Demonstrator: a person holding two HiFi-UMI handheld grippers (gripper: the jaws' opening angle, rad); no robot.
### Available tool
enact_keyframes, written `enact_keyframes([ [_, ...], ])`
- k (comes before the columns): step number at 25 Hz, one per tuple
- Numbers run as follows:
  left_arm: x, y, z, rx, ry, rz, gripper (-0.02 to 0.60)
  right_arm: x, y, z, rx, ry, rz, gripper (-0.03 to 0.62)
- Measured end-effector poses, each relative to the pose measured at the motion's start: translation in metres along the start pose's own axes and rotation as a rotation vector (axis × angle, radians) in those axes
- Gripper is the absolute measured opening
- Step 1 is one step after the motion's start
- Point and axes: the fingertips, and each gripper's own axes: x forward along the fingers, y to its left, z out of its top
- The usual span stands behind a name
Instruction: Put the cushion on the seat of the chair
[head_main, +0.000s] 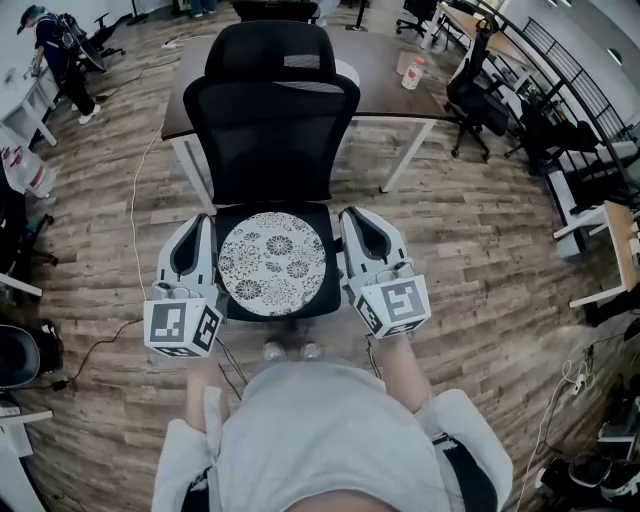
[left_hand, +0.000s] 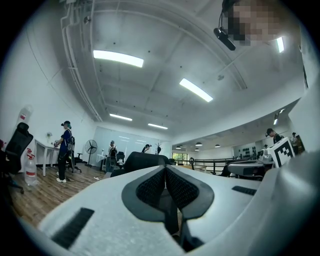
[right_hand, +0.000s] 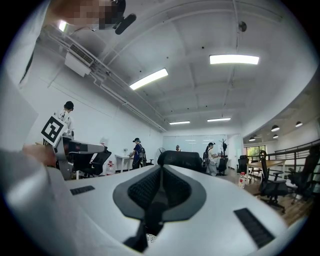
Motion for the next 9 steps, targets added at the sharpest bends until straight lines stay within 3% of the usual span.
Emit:
enact_keyframes([
  [9, 0.0077, 0.0054, -0.0013, -0.002, -0.003, 0.003, 0.012, 0.0073, -0.0051, -0.0008, 0.001, -0.007, -0.005, 0.02],
])
